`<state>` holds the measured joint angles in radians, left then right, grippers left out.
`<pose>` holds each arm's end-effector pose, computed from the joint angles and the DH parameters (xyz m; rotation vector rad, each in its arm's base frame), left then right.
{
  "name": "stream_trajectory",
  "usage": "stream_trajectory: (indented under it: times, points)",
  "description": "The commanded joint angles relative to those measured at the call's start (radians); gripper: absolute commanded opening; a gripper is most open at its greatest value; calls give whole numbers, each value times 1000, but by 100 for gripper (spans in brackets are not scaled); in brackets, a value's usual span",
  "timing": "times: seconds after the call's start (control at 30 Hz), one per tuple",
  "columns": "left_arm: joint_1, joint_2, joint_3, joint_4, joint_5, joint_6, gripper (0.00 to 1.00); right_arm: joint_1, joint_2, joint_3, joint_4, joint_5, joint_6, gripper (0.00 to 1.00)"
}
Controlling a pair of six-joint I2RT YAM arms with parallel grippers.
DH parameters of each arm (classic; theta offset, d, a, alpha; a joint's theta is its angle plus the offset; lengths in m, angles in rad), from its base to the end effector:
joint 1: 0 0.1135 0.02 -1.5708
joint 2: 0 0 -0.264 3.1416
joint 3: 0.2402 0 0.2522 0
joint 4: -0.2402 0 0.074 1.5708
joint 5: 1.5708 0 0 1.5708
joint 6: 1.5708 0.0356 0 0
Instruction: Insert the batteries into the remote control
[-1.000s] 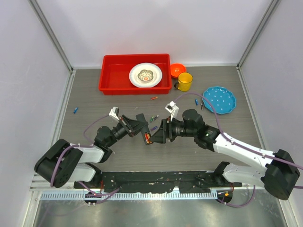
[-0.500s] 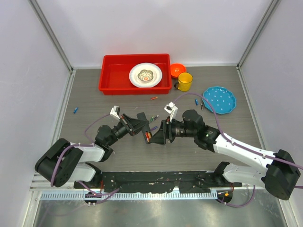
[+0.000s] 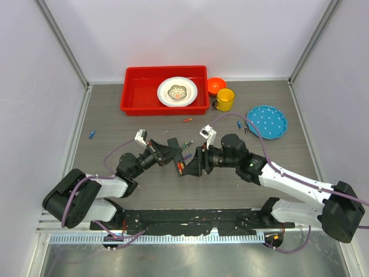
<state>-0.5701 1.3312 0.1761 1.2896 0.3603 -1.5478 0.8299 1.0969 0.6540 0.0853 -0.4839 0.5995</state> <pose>0.1763 -0.1280 0.1845 -0.5007 1.7197 -1.9059 0.1534 0.1922 0.2607 -0.6069 2.0730 1.3650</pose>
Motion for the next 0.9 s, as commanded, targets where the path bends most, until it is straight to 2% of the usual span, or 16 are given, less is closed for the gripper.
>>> stream_trajectory:
  times: [0.0, 0.4, 0.63, 0.87]
  points:
    - [-5, -15, 25, 257, 3, -9, 0, 6, 0, 16, 10, -2, -30, 65]
    - [-13, -21, 17, 257, -1, -8, 0, 5, 6, 19, -2, 8, -38, 61]
    - [-13, -20, 10, 257, -6, -5, 0, 6, -28, 3, 45, -19, -21, 68]
    - [-13, -23, 13, 257, -9, -5, 0, 5, -31, 4, 19, -64, -67, 65]
